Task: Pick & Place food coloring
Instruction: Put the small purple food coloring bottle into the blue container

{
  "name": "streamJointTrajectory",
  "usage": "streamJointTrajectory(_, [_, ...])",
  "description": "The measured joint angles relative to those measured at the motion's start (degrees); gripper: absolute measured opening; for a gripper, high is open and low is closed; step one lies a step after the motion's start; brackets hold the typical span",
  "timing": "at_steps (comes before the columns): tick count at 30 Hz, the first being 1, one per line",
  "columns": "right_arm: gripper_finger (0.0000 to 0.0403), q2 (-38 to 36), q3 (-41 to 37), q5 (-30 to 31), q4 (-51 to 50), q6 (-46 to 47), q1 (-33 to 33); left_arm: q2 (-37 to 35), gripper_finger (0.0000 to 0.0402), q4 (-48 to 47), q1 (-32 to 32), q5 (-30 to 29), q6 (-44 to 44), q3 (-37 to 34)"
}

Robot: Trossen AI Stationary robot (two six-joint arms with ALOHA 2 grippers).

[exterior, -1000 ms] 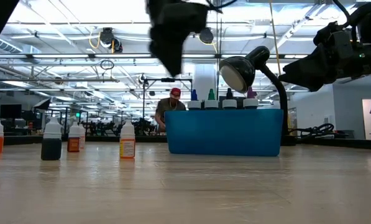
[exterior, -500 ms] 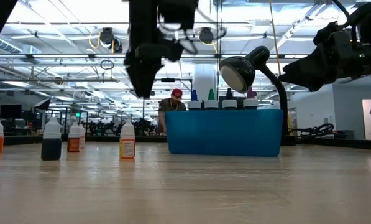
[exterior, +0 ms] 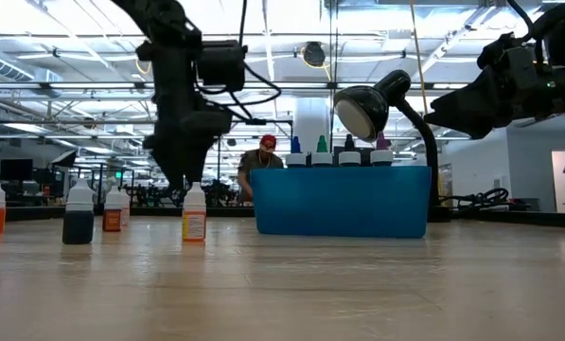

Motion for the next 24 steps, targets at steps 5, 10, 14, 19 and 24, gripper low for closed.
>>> streamJointTrajectory(5, [0.0224,0.0,0.0,0.0,0.0,0.0,0.0,0.3,0.0270,5.6,0.0,2.7,-0.1,-2.9])
streamJointTrajectory(10, [0.0224,0.0,0.0,0.0,0.0,0.0,0.0,1.2,0.0271,7.6,0.0,1.4,-0.4,-4.5])
streamJointTrajectory(14, [0.0224,0.0,0.0,0.0,0.0,0.0,0.0,3.5,0.0271,8.1,0.0,0.7,-0.5,-4.7])
streamJointTrajectory(19, [0.0224,0.0,0.0,0.0,-0.1,0.0,0.0,6.7,0.0271,9.9,0.0,0.7,0.1,-4.5])
streamJointTrajectory(24, [0.0224,0.0,0.0,0.0,-0.1,0.0,0.0,7.1,0.0271,10.1,0.0,0.2,1.4,-4.4])
